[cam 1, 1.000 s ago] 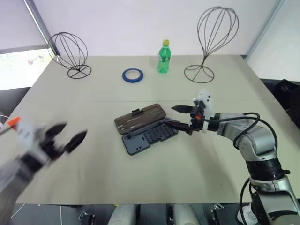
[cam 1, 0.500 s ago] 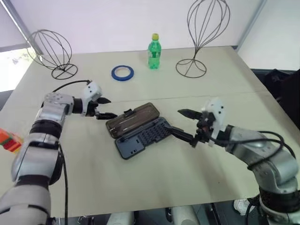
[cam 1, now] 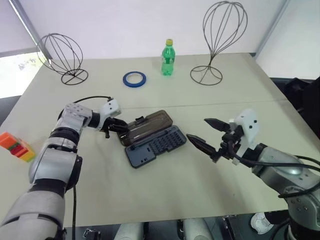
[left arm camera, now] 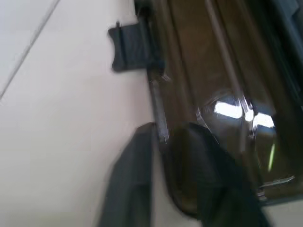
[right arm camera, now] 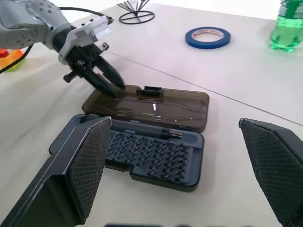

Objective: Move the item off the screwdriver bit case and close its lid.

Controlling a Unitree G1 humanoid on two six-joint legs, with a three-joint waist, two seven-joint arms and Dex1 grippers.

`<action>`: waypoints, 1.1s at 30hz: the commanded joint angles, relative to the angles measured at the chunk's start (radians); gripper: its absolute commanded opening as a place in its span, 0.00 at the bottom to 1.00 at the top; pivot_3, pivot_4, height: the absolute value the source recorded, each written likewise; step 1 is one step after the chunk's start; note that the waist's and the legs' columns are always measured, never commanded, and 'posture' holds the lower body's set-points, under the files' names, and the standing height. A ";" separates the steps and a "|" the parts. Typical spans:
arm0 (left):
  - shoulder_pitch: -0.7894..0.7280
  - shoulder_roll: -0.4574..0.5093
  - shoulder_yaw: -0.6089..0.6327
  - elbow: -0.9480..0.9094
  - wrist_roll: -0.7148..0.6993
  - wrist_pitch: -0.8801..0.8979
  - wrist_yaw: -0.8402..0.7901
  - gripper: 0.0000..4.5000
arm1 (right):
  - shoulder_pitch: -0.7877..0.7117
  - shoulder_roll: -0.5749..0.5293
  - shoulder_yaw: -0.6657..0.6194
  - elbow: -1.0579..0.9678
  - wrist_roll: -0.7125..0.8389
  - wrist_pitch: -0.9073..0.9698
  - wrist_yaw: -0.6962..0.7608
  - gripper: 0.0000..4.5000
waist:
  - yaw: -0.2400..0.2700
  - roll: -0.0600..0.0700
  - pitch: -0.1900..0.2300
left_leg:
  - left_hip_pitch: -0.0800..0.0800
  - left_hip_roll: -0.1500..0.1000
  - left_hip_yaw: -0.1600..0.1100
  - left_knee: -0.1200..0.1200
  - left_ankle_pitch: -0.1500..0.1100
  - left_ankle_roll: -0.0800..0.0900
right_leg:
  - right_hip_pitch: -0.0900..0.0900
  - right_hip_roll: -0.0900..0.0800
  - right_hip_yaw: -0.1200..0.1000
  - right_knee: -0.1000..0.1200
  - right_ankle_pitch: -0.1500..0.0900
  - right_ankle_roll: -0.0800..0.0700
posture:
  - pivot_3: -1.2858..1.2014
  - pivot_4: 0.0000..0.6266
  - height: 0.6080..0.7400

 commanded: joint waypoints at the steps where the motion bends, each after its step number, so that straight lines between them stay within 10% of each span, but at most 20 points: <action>1: 0.021 0.003 -0.015 0.013 0.047 -0.012 -0.016 0.01 | -0.007 -0.019 -0.018 -0.020 0.020 -0.020 -0.004 1.00 | 0.000 0.000 0.000 | 0.001 0.002 -0.001 0.000 0.000 0.000 | 0.001 0.000 0.000 0.000 0.000 0.001 | 0.52 0.24 1.00; 19: -0.043 0.024 -0.117 -0.009 0.226 -0.629 0.095 0.01 | 0.026 -0.177 0.040 -0.037 0.096 -0.039 0.175 1.00 | 0.001 -0.002 0.000 | 0.000 0.002 -0.001 0.000 -0.001 0.001 | 0.002 0.000 0.000 -0.002 -0.001 0.001 | 0.52 0.24 1.00; 31: -0.012 0.018 -0.105 0.011 0.246 -0.609 0.173 0.01 | 0.001 -0.187 0.105 0.025 0.038 -0.095 0.189 1.00 | 0.001 -0.002 0.000 | 0.000 0.002 0.000 0.001 -0.001 0.001 | 0.002 0.000 0.000 -0.001 -0.001 0.001 | 0.52 0.24 1.00; 33: -0.013 0.012 -0.092 0.014 0.233 -0.589 0.176 0.14 | -0.004 -0.185 0.113 0.032 0.031 -0.102 0.188 1.00 | 0.002 -0.002 0.000 | 0.000 0.002 0.000 0.001 -0.001 0.001 | 0.002 0.001 0.000 -0.001 -0.001 0.001 | 0.52 0.24 1.00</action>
